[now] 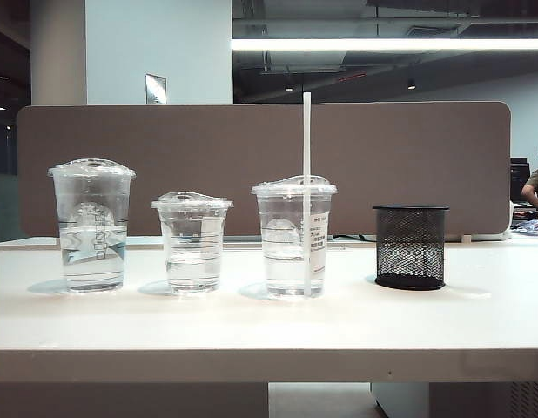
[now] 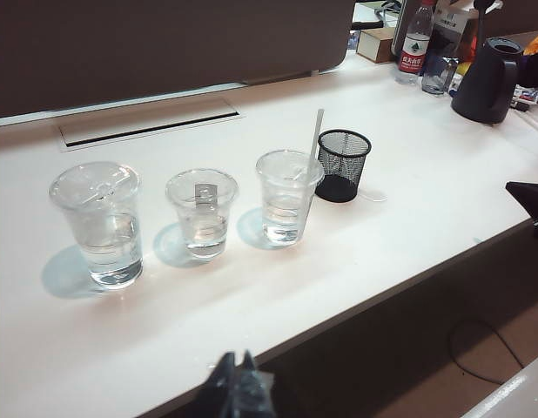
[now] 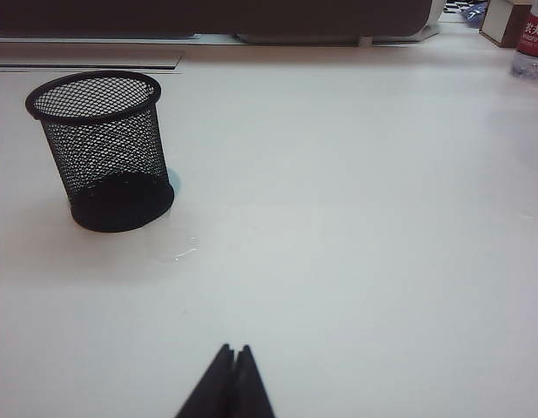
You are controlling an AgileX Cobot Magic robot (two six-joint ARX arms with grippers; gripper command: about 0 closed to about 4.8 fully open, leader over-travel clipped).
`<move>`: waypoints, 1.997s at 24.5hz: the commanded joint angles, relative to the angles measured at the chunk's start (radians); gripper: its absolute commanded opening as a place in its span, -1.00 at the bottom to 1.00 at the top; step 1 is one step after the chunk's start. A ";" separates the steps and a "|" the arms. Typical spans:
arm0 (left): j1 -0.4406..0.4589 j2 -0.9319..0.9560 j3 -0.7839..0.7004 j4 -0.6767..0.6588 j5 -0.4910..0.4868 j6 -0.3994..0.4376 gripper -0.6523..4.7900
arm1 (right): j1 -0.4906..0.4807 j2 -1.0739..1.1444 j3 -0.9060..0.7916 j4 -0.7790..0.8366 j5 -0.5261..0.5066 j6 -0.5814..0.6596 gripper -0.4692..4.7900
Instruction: Pick up the straw and insert it into the medium coffee cup.
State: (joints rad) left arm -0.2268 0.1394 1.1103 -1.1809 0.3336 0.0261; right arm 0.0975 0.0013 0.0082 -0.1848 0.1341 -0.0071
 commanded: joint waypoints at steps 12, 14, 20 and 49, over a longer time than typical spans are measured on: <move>-0.036 -0.009 -0.010 0.008 -0.016 0.049 -0.78 | 0.001 -0.001 -0.007 0.017 0.003 0.004 -0.82; -0.037 -0.009 -0.019 0.011 -0.024 0.042 -0.78 | 0.001 -0.001 -0.007 0.017 0.002 0.004 -0.82; -0.034 -0.010 -0.190 0.127 -0.064 0.026 -0.78 | 0.001 -0.001 -0.007 0.017 0.003 0.004 -0.82; 0.244 -0.132 -1.101 1.054 -0.285 -0.113 -0.78 | 0.002 -0.001 -0.007 0.017 0.003 0.004 -0.82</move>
State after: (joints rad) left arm -0.0013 0.0063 0.0044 -0.1150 0.0483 -0.0704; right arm 0.0978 0.0017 0.0082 -0.1829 0.1341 -0.0071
